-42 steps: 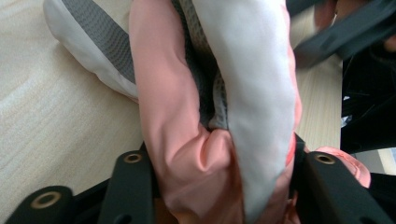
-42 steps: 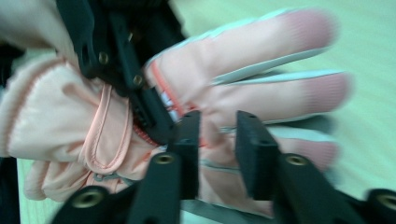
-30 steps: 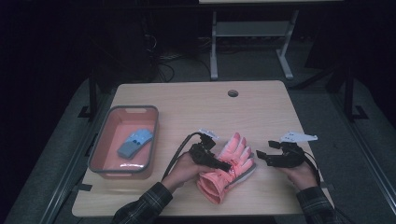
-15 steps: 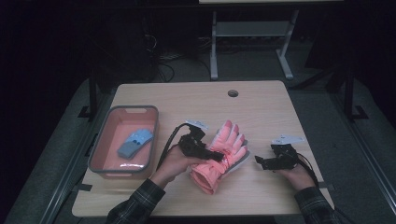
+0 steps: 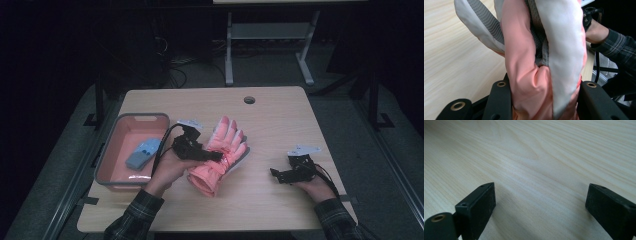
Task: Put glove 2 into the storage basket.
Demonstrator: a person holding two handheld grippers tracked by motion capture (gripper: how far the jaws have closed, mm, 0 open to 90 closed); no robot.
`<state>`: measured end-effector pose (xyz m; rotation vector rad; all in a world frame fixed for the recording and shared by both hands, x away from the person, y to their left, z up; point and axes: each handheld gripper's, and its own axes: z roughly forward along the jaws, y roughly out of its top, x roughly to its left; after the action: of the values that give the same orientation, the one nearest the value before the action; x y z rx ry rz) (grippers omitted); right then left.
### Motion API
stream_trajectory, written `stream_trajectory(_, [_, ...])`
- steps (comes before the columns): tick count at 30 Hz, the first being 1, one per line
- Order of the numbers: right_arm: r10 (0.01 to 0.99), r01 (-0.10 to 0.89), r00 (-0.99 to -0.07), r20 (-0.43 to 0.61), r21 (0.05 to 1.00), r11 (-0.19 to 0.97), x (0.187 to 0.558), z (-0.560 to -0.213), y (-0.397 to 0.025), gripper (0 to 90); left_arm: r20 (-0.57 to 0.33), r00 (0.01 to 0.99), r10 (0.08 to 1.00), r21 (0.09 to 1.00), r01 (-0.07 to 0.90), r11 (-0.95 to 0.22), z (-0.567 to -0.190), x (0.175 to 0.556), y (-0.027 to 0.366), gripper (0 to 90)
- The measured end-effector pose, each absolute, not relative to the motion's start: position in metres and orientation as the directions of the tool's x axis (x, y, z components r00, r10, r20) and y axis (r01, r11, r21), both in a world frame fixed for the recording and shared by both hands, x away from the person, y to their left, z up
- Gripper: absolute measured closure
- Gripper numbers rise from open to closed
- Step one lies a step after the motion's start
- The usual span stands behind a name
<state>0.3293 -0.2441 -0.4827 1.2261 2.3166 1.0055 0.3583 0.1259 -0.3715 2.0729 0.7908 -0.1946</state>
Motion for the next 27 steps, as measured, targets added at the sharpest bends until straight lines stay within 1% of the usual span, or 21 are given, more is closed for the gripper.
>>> stream_trajectory(10, [0.818, 0.584, -0.574, 0.034, 0.718, 0.380, 0.329, -0.483, -0.244, 8.6, -0.420, 0.744, 0.520, 0.715, 0.624, -0.315, -0.350, 0.364, 0.170, 59.9])
stream_trajectory(17, [0.818, 0.584, -0.574, 0.034, 0.717, 0.379, 0.329, -0.483, -0.244, 8.6, -0.426, 0.702, 0.571, 0.729, 0.640, -0.244, -0.335, 0.366, 0.211, 59.6])
stream_trajectory(27, [0.818, 0.584, -0.574, 0.034, 0.718, 0.380, 0.329, -0.483, -0.244, 8.6, -0.410, 0.644, 0.646, 0.715, 0.667, -0.211, -0.329, 0.369, 0.254, 59.0])
